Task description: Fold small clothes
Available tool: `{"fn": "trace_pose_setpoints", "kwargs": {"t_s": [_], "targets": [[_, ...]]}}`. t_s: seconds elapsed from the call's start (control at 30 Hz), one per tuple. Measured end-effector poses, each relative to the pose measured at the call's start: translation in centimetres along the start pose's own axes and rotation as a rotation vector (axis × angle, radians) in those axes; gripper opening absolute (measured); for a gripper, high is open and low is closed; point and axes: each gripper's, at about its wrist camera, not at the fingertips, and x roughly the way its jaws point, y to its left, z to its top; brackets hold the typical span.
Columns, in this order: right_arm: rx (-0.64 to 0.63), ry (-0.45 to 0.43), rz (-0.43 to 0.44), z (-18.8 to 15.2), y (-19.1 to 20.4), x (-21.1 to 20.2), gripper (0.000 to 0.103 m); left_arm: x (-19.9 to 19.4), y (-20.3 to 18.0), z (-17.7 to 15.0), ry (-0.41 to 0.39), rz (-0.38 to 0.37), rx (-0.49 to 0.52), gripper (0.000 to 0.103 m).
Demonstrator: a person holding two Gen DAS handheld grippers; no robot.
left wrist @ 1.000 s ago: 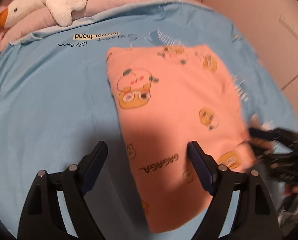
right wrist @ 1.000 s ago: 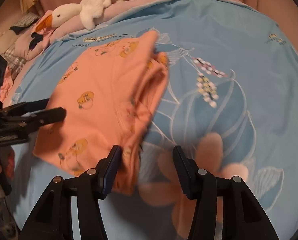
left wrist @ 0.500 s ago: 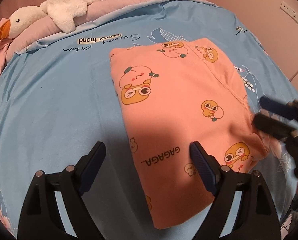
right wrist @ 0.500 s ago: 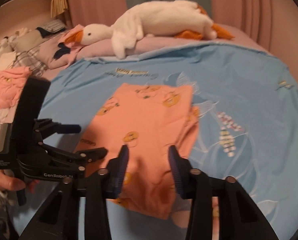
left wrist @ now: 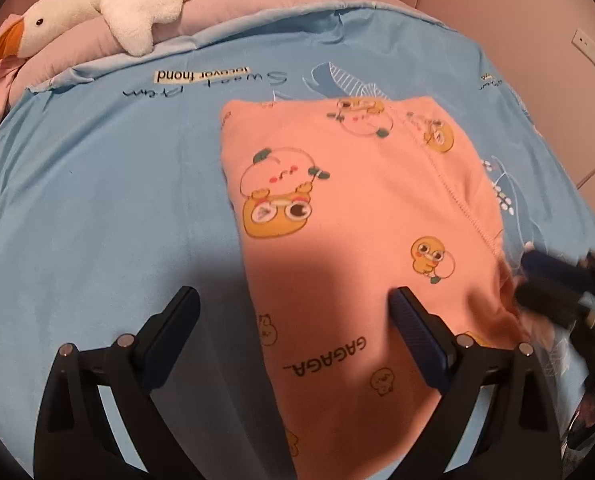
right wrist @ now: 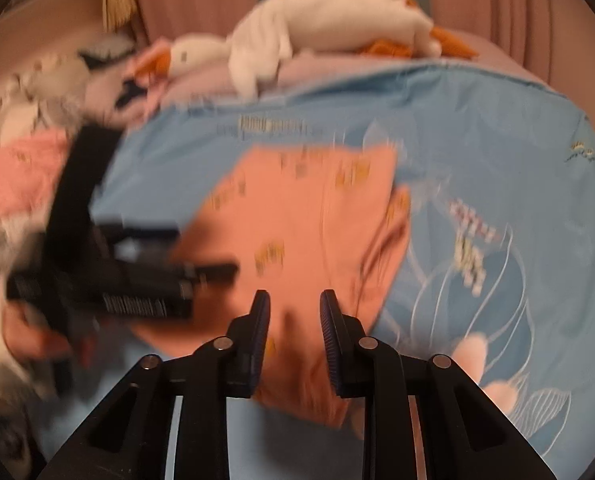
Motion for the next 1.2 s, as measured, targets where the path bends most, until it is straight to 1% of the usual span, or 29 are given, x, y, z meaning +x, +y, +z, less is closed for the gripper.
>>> {"fn": "trace_pose_setpoints", "kwargs": {"t_s": [0.1, 0.17, 0.2, 0.3, 0.33, 0.37, 0.47, 0.53, 0.6, 0.63, 0.67, 0.7, 0.73, 0.8, 0.9, 1.0, 1.13, 1.2], "targets": [[0.019, -0.035, -0.021, 1.5, 0.0, 0.4, 0.026, -0.8, -0.2, 0.7, -0.037, -0.006, -0.004, 0.100], [0.025, -0.044, -0.017, 2.3, 0.0, 1.5, 0.026, -0.5, -0.3, 1.1, -0.040, -0.005, -0.006, 0.101], [0.035, -0.038, -0.013, 2.5, -0.1, 2.2, 0.026, -0.1, -0.3, 1.3, -0.031, -0.009, -0.004, 0.102], [0.061, 0.036, -0.022, 2.2, -0.6, 5.1, 0.026, 2.7, -0.4, 1.1, 0.071, -0.020, 0.019, 0.103], [0.072, 0.069, -0.021, 2.0, -0.9, 6.0, 0.026, 3.0, -0.3, 1.0, 0.071, -0.025, 0.024, 0.103], [0.088, 0.069, -0.008, 1.7, -1.2, 6.3, 0.026, 2.8, -0.2, 0.9, 0.051, -0.036, 0.030, 0.103], [0.100, 0.051, 0.020, 1.6, -1.5, 5.7, 0.026, 2.1, 0.6, 1.1, 0.060, -0.088, 0.005, 0.102], [0.132, 0.047, 0.034, 1.6, -1.8, 4.7, 0.026, 1.1, 1.5, 1.1, 0.066, -0.102, -0.024, 0.102], [0.164, 0.035, 0.048, 1.6, -2.0, 3.2, 0.032, -0.2, 2.3, 1.0, 0.050, -0.117, -0.052, 0.102], [0.173, 0.024, 0.054, 1.5, -2.2, 2.4, 0.040, -1.0, 2.8, 1.0, 0.041, -0.130, -0.070, 0.102], [0.180, 0.011, 0.053, 1.5, -2.2, 1.4, 0.052, -2.0, 3.4, 0.9, 0.029, -0.147, -0.091, 0.102], [0.188, -0.003, 0.039, 1.4, -2.3, 0.4, 0.057, -2.8, 3.8, 0.7, 0.025, -0.156, -0.108, 0.102], [0.196, -0.012, 0.027, 1.3, -2.5, 0.0, 0.066, -3.6, 4.2, 0.6, 0.021, -0.161, -0.127, 0.102], [0.217, -0.025, 0.017, 1.2, -2.8, -0.8, 0.068, -4.7, 4.6, 0.1, 0.013, -0.161, -0.145, 0.102], [0.272, -0.007, 0.043, 1.0, -3.3, -1.1, 0.068, -6.2, 5.2, -0.5, 0.008, -0.146, -0.169, 0.102], [0.322, 0.007, 0.070, 0.9, -3.5, -1.7, 0.068, -7.7, 5.4, -0.6, 0.008, -0.154, -0.190, 0.102], [0.323, -0.039, 0.098, 1.7, -2.7, -4.4, 0.069, -10.7, 4.7, 0.0, -0.034, -0.145, -0.163, 0.102], [0.317, -0.054, 0.103, 2.0, -2.4, -5.3, 0.072, -11.8, 4.6, 0.2, -0.051, -0.162, -0.164, 0.102]]}}
